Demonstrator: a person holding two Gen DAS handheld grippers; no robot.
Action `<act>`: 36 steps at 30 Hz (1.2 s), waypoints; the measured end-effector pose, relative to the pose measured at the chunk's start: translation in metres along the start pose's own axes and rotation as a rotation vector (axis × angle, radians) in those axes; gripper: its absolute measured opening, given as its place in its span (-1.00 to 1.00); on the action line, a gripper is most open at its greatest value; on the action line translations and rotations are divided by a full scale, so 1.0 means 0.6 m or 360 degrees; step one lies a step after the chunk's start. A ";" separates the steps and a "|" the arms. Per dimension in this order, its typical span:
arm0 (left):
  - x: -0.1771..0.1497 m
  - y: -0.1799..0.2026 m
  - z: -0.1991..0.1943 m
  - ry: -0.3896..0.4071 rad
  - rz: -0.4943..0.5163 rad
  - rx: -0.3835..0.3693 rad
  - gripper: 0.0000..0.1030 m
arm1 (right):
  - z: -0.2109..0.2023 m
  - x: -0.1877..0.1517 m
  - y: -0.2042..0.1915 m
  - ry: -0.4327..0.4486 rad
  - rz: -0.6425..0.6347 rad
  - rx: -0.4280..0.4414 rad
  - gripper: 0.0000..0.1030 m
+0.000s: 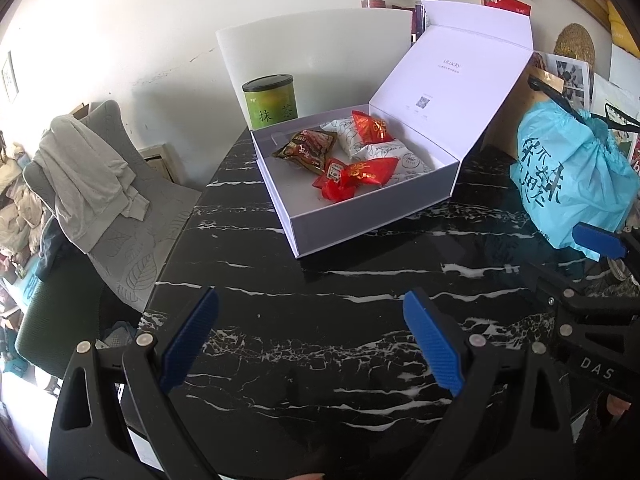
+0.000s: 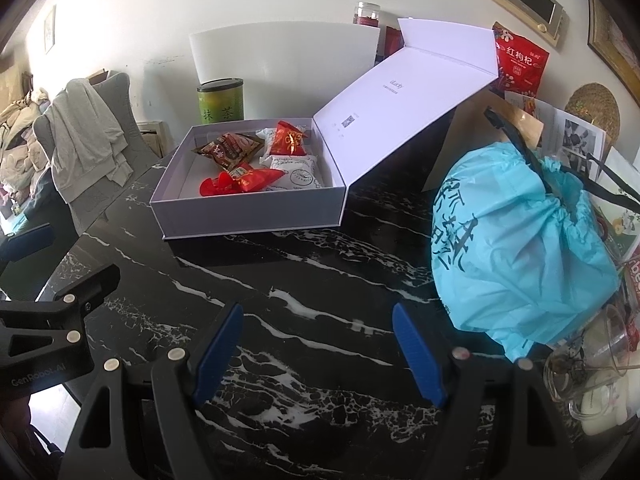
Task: Organize objects
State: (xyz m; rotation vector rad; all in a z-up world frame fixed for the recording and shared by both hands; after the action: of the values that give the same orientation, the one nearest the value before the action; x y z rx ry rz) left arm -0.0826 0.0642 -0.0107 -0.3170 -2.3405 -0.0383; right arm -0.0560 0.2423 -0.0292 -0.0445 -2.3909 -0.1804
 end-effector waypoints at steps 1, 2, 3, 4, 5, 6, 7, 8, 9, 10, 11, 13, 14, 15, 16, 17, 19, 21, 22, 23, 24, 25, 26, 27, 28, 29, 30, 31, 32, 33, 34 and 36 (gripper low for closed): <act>0.000 0.000 -0.002 0.0003 0.0001 -0.0003 0.82 | 0.000 0.000 -0.001 0.0000 -0.0002 0.0003 0.52; 0.000 0.000 -0.003 0.0005 0.0001 -0.0005 0.82 | -0.001 0.000 -0.002 0.0000 -0.0001 0.0005 0.52; 0.000 -0.001 -0.004 0.0007 0.0002 -0.0001 0.82 | -0.001 0.000 -0.002 0.0001 -0.0001 0.0008 0.52; -0.001 -0.001 -0.005 0.0007 0.0005 0.0006 0.82 | -0.002 0.000 -0.003 0.0001 -0.0004 0.0012 0.52; -0.002 -0.001 -0.006 0.0006 0.0009 0.0013 0.82 | -0.002 -0.001 -0.004 0.0002 -0.0007 0.0013 0.52; -0.003 -0.001 -0.006 0.0003 0.0011 0.0017 0.82 | -0.003 -0.001 -0.004 0.0003 -0.0008 0.0014 0.52; -0.002 -0.001 -0.006 0.0000 0.0011 0.0017 0.82 | -0.003 -0.001 -0.005 0.0003 -0.0007 0.0014 0.52; -0.003 -0.001 -0.006 -0.0002 0.0013 0.0017 0.82 | -0.004 -0.001 -0.005 0.0003 -0.0007 0.0014 0.52; -0.003 -0.001 -0.007 -0.0004 0.0014 0.0017 0.82 | -0.004 -0.001 -0.005 0.0003 -0.0006 0.0012 0.52; -0.003 -0.001 -0.008 -0.0005 0.0016 0.0016 0.82 | -0.004 -0.001 -0.004 0.0003 -0.0005 0.0011 0.52; -0.002 0.000 -0.010 -0.0003 0.0018 0.0016 0.82 | -0.005 -0.002 -0.005 0.0003 -0.0004 0.0011 0.52; -0.002 0.001 -0.014 0.0004 0.0026 0.0012 0.82 | -0.006 -0.002 -0.004 0.0003 -0.0006 0.0012 0.52; -0.002 0.002 -0.015 0.0005 0.0027 0.0009 0.82 | -0.006 -0.002 -0.004 0.0004 -0.0006 0.0012 0.52; -0.001 0.002 -0.016 0.0007 0.0028 0.0006 0.82 | -0.006 -0.002 -0.004 0.0004 -0.0007 0.0012 0.52; -0.001 0.003 -0.017 0.0008 0.0031 0.0002 0.82 | -0.007 -0.003 -0.004 0.0006 -0.0008 0.0012 0.52; -0.002 0.003 -0.018 0.0008 0.0033 0.0001 0.82 | -0.009 -0.003 -0.005 0.0009 -0.0009 0.0012 0.52; -0.004 0.004 -0.020 0.0005 0.0037 0.0002 0.82 | -0.013 -0.004 -0.005 0.0012 -0.0011 0.0011 0.52; -0.006 0.004 -0.023 0.0003 0.0045 0.0009 0.82 | -0.016 -0.005 -0.007 0.0015 -0.0014 0.0015 0.52; -0.007 0.004 -0.025 0.0006 0.0048 0.0014 0.82 | -0.017 -0.005 -0.008 0.0015 -0.0015 0.0018 0.52; -0.007 0.005 -0.027 0.0008 0.0051 0.0013 0.82 | -0.018 -0.006 -0.008 0.0013 -0.0014 0.0021 0.52; -0.008 0.005 -0.028 0.0009 0.0052 0.0008 0.82 | -0.019 -0.007 -0.009 0.0010 -0.0013 0.0021 0.52; -0.008 0.006 -0.030 0.0010 0.0051 0.0001 0.82 | -0.021 -0.007 -0.008 0.0011 -0.0012 0.0019 0.52; -0.008 0.006 -0.032 0.0013 0.0050 -0.0001 0.82 | -0.023 -0.007 -0.008 0.0015 -0.0012 0.0017 0.52; -0.009 0.006 -0.035 0.0019 0.0051 0.0003 0.82 | -0.025 -0.008 -0.008 0.0018 -0.0012 0.0015 0.52; -0.009 0.005 -0.037 0.0028 0.0053 0.0010 0.82 | -0.026 -0.008 -0.007 0.0020 -0.0012 0.0014 0.52; -0.009 0.005 -0.038 0.0034 0.0058 0.0015 0.82 | -0.028 -0.008 -0.007 0.0023 -0.0013 0.0013 0.52; -0.010 0.005 -0.039 0.0037 0.0063 0.0021 0.82 | -0.030 -0.008 -0.007 0.0025 -0.0014 0.0012 0.52; -0.010 0.005 -0.040 0.0039 0.0059 0.0019 0.82 | -0.032 -0.009 -0.007 0.0026 -0.0014 0.0011 0.52; -0.011 0.004 -0.040 0.0039 0.0052 0.0012 0.82 | -0.032 -0.010 -0.007 0.0026 -0.0015 0.0011 0.52; -0.011 0.004 -0.040 0.0038 0.0044 0.0001 0.82 | -0.033 -0.011 -0.007 0.0027 -0.0013 0.0012 0.52; -0.012 0.005 -0.040 0.0034 0.0045 -0.0006 0.82 | -0.033 -0.012 -0.007 0.0024 -0.0012 0.0018 0.52; -0.016 0.010 -0.038 0.0034 0.0084 0.0022 0.82 | -0.031 -0.018 -0.007 0.0012 -0.0012 0.0026 0.52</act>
State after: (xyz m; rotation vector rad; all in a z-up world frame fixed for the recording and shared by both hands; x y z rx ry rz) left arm -0.0590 0.0651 -0.0014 -0.3695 -2.3092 0.0002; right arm -0.0360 0.2359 -0.0235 -0.0268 -2.3854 -0.1644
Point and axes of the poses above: each gripper's, at about its wrist camera, not at the fingertips, and z roughly the way its jaws point, y to its right, x to its top, the point moved 7 cm from there along z, roughly the way its jaws point, and after that the axes turned 3 degrees about -x, right-handed, at the moved point
